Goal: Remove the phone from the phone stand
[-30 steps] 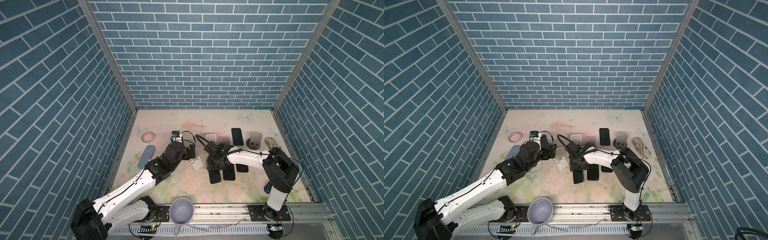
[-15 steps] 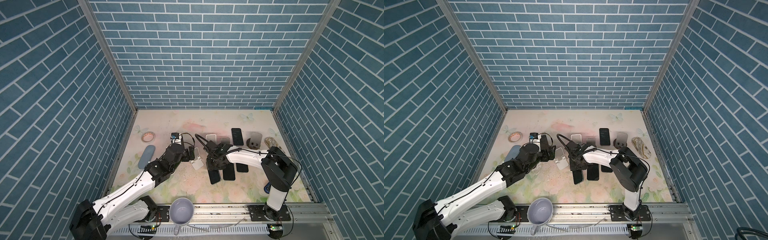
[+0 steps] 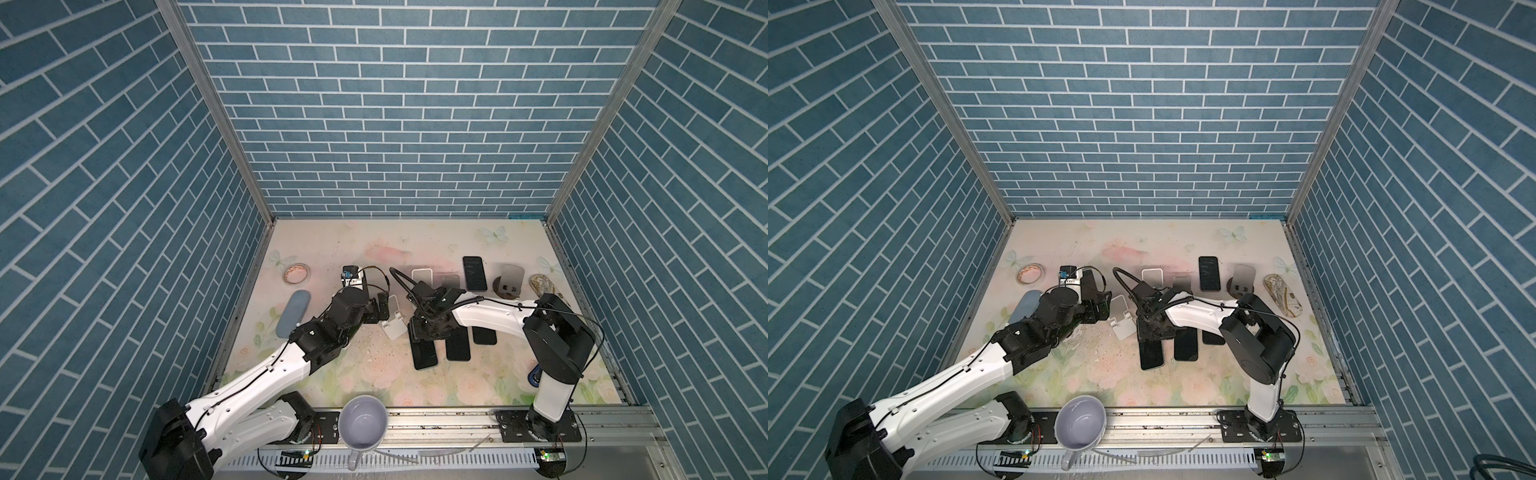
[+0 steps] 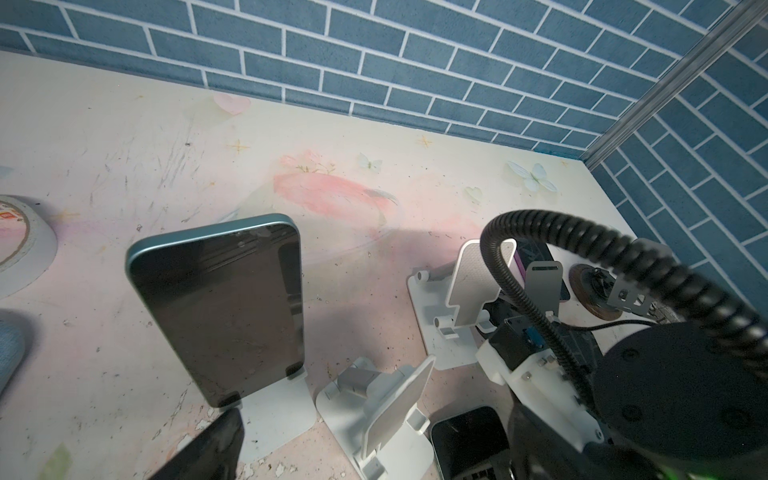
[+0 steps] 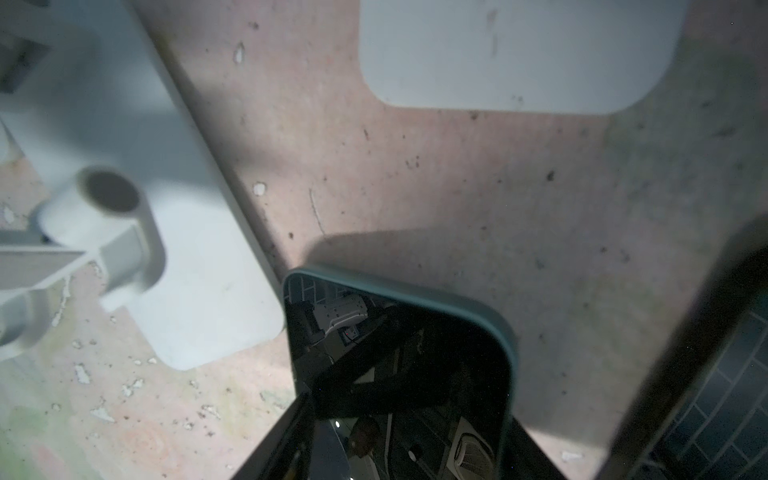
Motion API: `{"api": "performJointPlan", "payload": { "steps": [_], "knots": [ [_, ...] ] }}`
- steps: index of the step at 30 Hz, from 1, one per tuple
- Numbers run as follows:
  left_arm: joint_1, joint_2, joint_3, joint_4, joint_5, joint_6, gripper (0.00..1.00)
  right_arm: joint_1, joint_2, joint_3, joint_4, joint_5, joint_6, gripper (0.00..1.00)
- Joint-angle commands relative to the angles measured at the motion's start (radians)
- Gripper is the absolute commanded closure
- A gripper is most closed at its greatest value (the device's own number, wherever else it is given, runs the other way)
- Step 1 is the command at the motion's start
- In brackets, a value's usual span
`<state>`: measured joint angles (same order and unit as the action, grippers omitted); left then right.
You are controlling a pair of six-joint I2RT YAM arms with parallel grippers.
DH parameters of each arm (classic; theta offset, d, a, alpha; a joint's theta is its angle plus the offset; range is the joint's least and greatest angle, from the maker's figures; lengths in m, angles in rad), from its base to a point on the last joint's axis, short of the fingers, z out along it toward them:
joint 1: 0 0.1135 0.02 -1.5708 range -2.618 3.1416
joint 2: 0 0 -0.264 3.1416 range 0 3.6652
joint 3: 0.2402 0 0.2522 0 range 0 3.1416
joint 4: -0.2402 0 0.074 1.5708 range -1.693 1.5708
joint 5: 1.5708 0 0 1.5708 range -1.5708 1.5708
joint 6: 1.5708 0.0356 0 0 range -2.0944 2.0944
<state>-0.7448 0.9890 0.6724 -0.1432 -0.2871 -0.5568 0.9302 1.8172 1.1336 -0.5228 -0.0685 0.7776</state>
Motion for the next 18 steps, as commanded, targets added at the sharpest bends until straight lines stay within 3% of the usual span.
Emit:
{"api": "performJointPlan", "payload": {
  "steps": [1, 7, 12, 18],
  "knots": [
    [-0.004, -0.002, 0.0, 0.005, 0.003, 0.008, 0.0, -0.001, -0.01, -0.057, -0.068, 0.031, 0.023, 0.36],
    [-0.009, 0.059, 0.086, -0.147, -0.048, -0.045, 0.0, -0.001, -0.054, -0.073, -0.076, 0.102, 0.01, 0.33],
    [-0.074, 0.145, 0.19, -0.318, -0.176, -0.106, 0.0, -0.001, -0.087, -0.062, -0.067, 0.137, -0.023, 0.33],
    [-0.131, 0.213, 0.258, -0.431, -0.263, -0.279, 0.0, -0.005, -0.174, -0.056, -0.062, 0.227, -0.08, 0.33]
  ]
}}
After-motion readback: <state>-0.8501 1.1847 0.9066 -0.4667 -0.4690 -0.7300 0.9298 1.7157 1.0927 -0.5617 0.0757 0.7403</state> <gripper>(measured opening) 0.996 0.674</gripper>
